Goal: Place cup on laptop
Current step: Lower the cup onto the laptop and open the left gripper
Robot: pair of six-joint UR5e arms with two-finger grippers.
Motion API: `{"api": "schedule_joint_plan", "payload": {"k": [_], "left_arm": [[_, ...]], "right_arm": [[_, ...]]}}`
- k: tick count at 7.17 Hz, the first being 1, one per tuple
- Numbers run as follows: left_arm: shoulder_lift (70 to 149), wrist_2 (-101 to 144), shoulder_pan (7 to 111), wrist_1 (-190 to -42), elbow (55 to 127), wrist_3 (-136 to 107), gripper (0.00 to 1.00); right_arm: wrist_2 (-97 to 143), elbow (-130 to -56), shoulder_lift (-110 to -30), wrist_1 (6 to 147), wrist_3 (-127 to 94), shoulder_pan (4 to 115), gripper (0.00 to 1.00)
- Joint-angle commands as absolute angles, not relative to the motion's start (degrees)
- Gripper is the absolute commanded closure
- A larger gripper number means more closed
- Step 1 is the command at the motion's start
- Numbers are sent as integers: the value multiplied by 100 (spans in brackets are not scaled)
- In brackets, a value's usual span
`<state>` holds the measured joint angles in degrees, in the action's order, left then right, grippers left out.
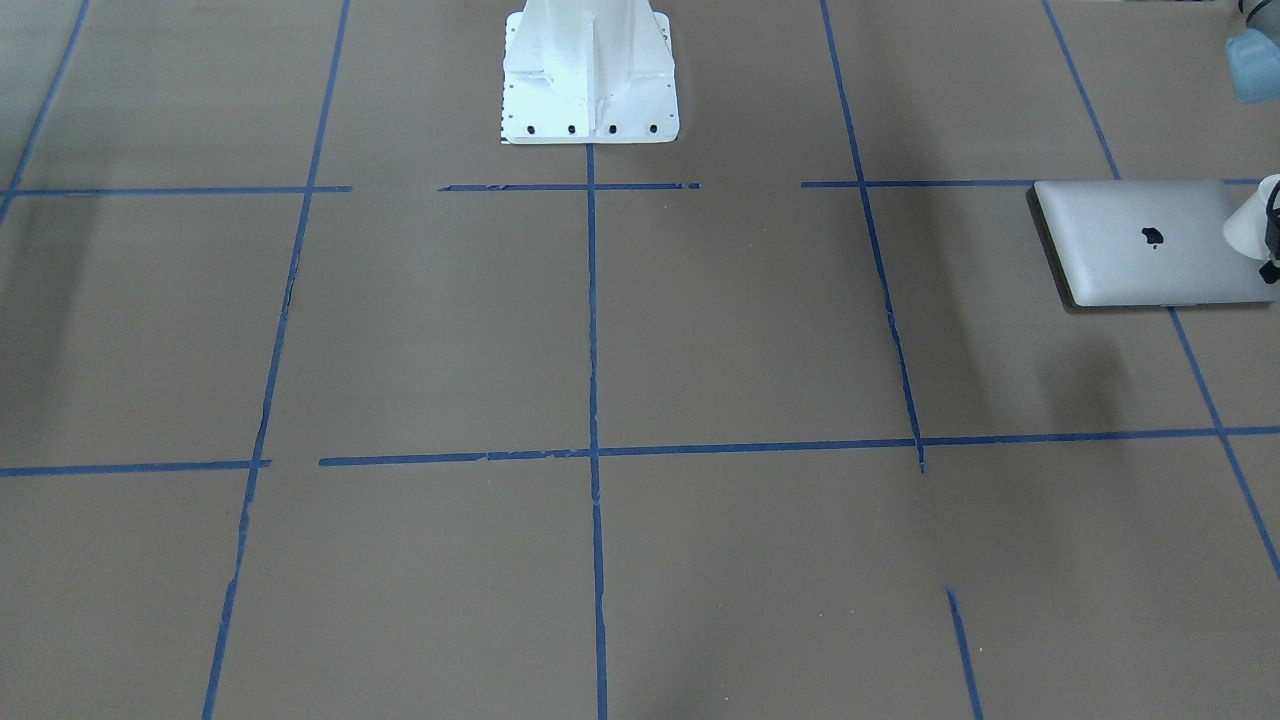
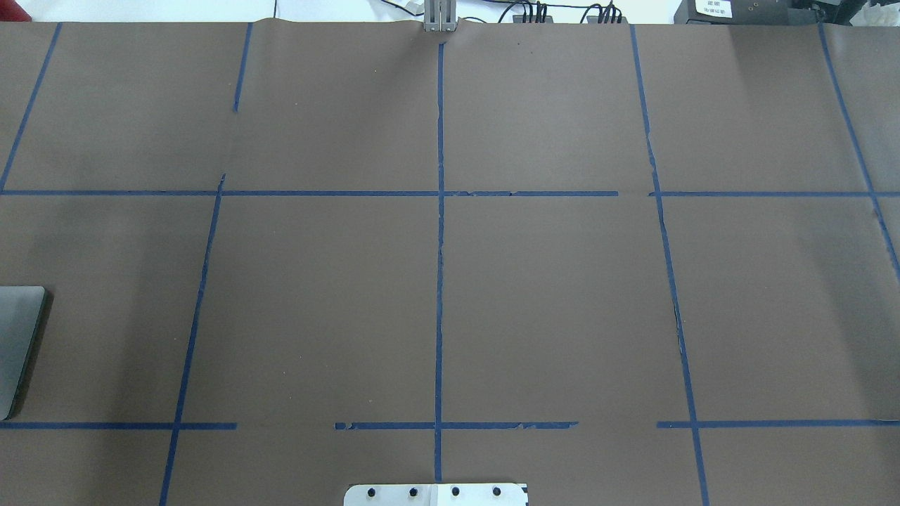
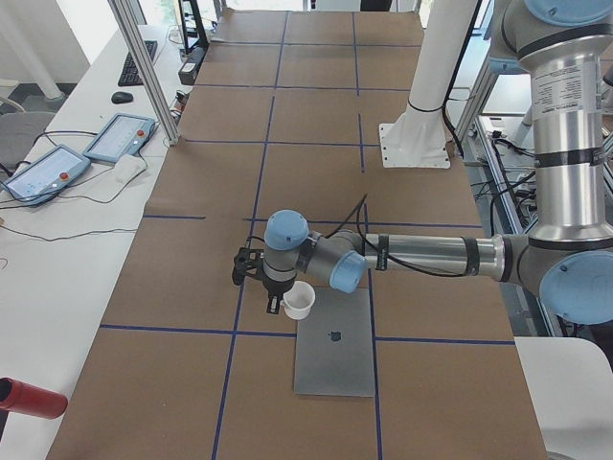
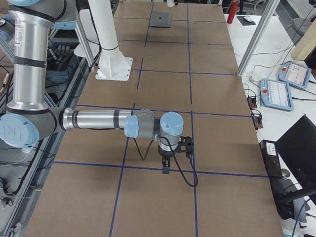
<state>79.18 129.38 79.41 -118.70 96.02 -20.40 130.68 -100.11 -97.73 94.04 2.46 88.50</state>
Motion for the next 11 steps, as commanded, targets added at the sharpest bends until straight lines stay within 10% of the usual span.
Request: {"api": "schedule_joint_plan", "payload": {"k": [1, 11], "left_arm": [[7682, 12911, 7788, -12803, 9160, -2529, 100], [7673, 12929, 6688, -13702, 8227, -2927, 100]], "right_arm": [[13069, -10011, -9773, 9404, 246, 8851, 0], [13069, -10011, -9773, 9404, 246, 8851, 0]]}}
